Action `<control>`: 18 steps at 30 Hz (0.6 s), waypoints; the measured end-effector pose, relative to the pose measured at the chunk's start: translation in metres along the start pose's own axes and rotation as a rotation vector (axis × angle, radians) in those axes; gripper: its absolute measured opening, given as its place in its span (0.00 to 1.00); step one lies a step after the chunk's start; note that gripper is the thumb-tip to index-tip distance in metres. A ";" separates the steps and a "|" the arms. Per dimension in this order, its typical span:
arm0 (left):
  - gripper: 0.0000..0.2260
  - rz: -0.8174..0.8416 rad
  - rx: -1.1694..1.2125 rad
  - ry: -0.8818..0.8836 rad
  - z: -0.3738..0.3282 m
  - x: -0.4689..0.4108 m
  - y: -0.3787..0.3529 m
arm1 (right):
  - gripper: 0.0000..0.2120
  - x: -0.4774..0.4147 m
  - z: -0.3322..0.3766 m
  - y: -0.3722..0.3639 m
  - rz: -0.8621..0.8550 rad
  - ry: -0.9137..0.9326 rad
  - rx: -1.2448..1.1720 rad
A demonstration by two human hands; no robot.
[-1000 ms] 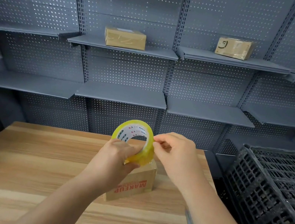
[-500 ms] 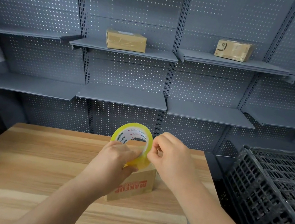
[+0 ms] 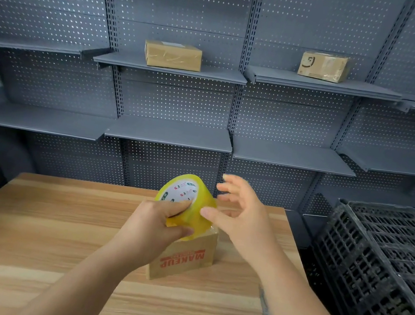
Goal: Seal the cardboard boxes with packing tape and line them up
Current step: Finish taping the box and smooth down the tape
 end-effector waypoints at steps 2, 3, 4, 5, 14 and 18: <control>0.10 0.013 0.028 0.023 0.003 0.004 -0.003 | 0.27 0.000 -0.008 -0.006 0.052 -0.042 -0.047; 0.11 0.014 0.033 0.024 0.004 0.005 -0.003 | 0.24 0.001 -0.007 -0.006 0.031 -0.024 -0.040; 0.10 0.017 0.040 0.018 0.003 0.005 -0.005 | 0.21 0.002 -0.007 -0.005 0.000 -0.014 -0.043; 0.10 0.019 0.048 0.012 0.003 0.006 -0.006 | 0.18 0.003 -0.005 -0.005 -0.033 -0.009 -0.057; 0.21 0.005 -0.011 -0.065 -0.004 0.005 -0.004 | 0.10 0.002 -0.013 0.001 -0.105 -0.037 -0.059; 0.13 0.001 -0.057 -0.096 -0.006 0.000 -0.008 | 0.10 -0.004 -0.018 0.008 -0.095 -0.080 -0.026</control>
Point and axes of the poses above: each hand's wrist, its own x-axis away from the middle knuckle, its own y-axis out of the back of the hand, z = x × y, the point moved 9 cm from there along -x, towards the middle knuckle, and after that the axes turned 12 degrees about -z, right-handed, at the moved point
